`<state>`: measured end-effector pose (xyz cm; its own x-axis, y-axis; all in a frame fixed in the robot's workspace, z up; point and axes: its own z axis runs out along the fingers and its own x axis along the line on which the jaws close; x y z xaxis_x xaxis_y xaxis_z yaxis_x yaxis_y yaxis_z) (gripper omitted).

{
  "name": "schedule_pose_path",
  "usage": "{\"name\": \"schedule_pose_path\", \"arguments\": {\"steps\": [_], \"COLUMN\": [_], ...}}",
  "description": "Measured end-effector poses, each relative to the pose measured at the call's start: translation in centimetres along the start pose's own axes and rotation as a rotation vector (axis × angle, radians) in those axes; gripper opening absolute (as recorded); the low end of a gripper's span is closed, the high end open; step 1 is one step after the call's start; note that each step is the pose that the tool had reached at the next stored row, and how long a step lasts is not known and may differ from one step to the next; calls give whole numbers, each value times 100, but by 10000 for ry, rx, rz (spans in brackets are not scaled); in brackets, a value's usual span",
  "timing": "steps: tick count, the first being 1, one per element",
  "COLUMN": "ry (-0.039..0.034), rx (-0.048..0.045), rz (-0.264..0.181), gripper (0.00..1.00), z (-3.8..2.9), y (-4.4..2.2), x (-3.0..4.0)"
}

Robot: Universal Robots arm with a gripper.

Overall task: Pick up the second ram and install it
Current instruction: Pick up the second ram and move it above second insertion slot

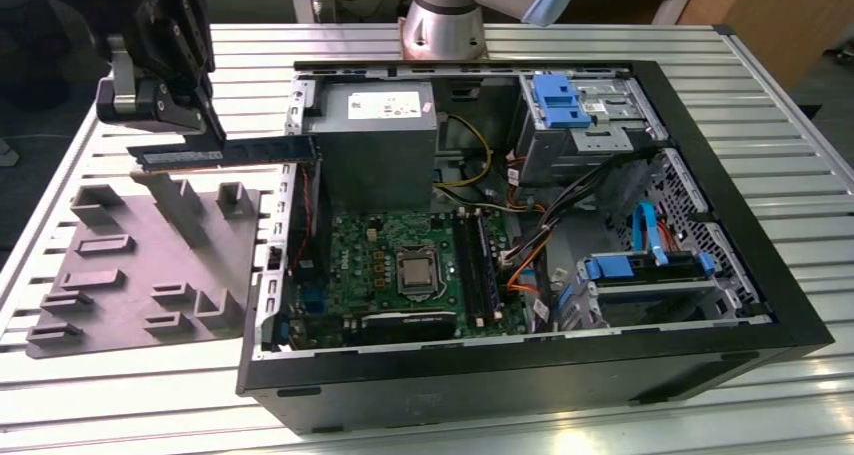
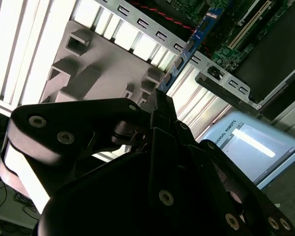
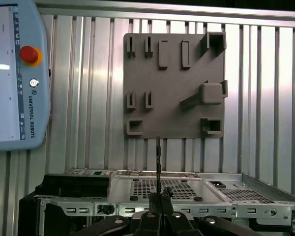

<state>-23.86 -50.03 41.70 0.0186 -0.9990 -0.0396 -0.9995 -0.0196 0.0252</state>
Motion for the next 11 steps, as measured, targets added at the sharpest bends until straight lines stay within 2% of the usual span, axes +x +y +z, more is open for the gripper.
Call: {"name": "schedule_pose_path", "arguments": {"steps": [11], "ry": [-1], "rx": [1], "rz": [0], "gripper": [11], "z": [-1], "y": [-68], "x": [1]}}
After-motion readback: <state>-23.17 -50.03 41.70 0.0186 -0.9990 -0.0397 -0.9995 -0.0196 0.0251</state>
